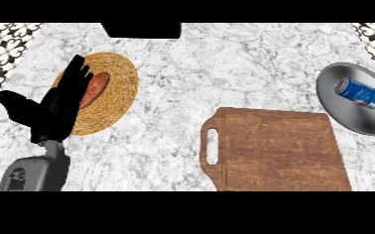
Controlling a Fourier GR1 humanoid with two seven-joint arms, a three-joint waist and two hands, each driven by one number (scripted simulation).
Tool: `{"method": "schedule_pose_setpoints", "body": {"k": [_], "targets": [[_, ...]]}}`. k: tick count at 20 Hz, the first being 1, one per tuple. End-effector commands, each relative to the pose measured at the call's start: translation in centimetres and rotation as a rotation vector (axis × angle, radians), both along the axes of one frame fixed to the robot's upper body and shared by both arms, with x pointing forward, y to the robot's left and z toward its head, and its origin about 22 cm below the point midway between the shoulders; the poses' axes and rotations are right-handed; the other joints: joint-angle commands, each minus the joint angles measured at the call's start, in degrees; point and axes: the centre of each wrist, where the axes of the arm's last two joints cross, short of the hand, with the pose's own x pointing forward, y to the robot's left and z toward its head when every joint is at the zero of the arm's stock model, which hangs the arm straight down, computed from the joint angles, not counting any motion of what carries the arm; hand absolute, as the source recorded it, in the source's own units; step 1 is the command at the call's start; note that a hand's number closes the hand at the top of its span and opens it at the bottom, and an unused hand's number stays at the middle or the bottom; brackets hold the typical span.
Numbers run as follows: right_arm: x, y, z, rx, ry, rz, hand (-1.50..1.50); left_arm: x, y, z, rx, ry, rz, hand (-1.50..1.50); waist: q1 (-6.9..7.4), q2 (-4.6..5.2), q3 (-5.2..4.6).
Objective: Pick the can from the cutting board and place it in the pan
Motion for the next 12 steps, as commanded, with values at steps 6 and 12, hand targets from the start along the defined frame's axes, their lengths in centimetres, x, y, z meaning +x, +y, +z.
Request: {"method": "schedule_pose_setpoints", "body": {"k": [6,12], "targets": [[-8.1,-6.6,1.8,0.301,-0.122,0.067,-1.5,-0.1,0.8,0.5,-0.015,0.0,0.01,0.0,-0.54,0.03,0.16],[-12.3,-8.6,1.9,0.372,-0.111,0.138,-1.5,-0.1,0.9,-0.5,0.003,0.0,0.039,0.0,-1.72,-0.05,0.26]]}}
